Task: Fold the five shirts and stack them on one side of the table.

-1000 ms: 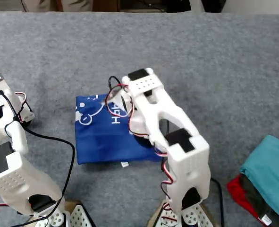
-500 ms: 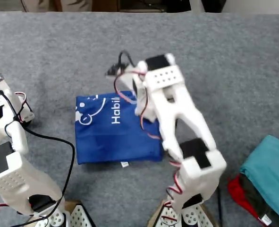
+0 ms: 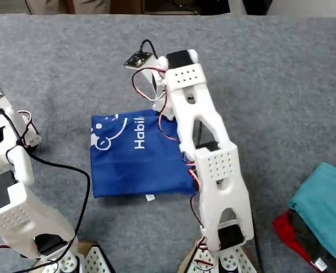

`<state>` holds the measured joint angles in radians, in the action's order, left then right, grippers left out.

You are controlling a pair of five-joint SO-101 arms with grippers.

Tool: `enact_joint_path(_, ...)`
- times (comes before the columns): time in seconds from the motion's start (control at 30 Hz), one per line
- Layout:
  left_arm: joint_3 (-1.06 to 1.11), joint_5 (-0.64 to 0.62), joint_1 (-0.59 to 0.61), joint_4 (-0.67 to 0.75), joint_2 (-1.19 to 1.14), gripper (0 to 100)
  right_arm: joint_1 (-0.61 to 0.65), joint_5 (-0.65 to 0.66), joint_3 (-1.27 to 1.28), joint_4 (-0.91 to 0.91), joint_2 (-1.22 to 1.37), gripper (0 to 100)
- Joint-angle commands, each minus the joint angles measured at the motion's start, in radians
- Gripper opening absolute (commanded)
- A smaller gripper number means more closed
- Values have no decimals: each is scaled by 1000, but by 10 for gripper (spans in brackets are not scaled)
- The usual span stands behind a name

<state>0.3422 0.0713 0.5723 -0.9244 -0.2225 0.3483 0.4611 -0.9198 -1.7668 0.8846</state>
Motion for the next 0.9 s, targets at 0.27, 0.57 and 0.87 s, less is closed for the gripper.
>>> enact_joint_path(0.27,3,-3,-29,32,36,20,-50,34,41,-15,7,210)
enact_joint_path(0.57,3,-3,-29,32,35,20,-41,37,88,-14,19,207)
enact_joint_path(0.87,3,-3,-29,34,35,20,-41,28,4,-15,111,8)
